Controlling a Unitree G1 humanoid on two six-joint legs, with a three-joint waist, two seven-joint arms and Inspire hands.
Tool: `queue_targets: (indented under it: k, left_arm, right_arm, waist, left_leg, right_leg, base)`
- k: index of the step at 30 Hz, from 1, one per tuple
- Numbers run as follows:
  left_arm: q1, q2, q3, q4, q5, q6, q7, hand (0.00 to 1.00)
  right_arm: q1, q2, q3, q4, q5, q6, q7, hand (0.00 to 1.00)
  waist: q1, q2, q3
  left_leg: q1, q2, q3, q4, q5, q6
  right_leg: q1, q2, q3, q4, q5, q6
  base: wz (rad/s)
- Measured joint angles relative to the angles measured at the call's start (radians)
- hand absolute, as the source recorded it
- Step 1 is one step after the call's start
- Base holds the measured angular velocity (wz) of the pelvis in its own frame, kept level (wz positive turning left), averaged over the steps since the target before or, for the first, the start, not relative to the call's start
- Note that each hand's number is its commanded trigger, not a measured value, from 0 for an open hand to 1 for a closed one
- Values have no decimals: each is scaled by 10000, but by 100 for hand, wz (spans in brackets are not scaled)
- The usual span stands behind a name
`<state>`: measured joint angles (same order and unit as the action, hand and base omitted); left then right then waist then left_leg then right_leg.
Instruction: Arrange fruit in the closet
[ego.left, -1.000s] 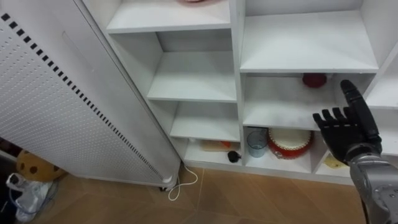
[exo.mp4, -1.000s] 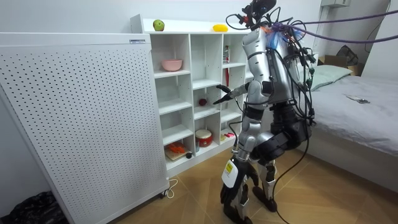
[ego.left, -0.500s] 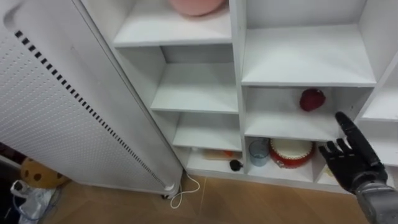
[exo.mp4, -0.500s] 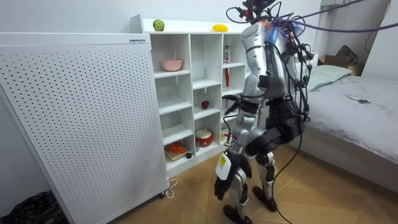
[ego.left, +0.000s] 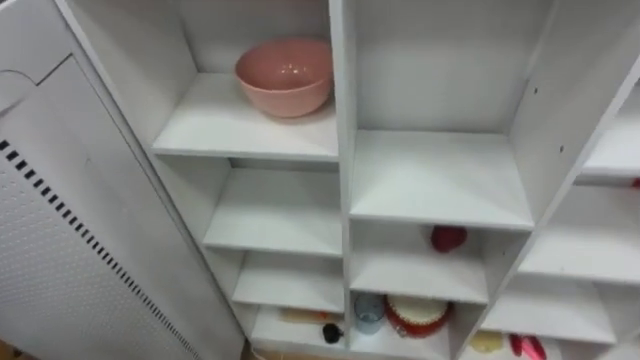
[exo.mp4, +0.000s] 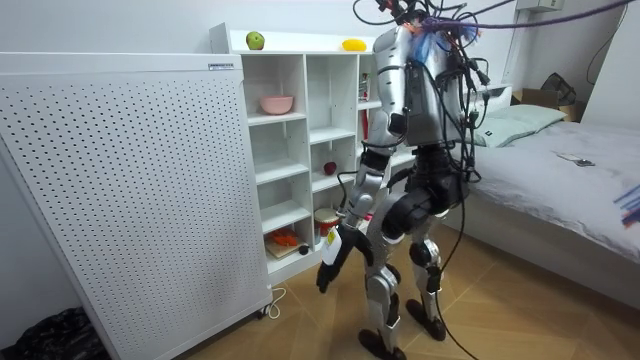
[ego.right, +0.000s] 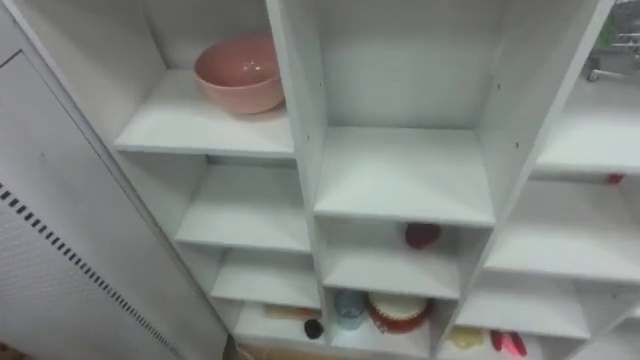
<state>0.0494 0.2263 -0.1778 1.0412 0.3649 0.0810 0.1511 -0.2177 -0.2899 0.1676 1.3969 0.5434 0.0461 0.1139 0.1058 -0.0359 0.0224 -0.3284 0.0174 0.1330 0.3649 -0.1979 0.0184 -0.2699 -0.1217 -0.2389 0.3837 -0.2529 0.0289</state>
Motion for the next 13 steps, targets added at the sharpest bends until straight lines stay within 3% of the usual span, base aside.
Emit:
queue_targets:
  k: [6, 13]
  left_arm:
    - [346, -308, 378, 398, 334, 8, 442, 0]
    - [789, -811, 1813, 376, 778, 58, 635, 0]
  right_arm:
    - [1249, 659, 492, -412, -2201, -21, 45, 0]
    - [2124, 1148, 31, -791, -2837, -33, -10, 0]
  waist:
    - [-216, -225, -152]
    - [-564, -195, -186]
  left_leg:
    - [2126, -20, 21, -1169, -35, -100]
    - [3280, -29, 35, -1468, -110, -207]
  right_leg:
    - [2269, 251, -82, -1537, 344, 118]
    - [3515, 355, -90, -2179, 408, 150]
  base:
    - [-5]
    - [-2]
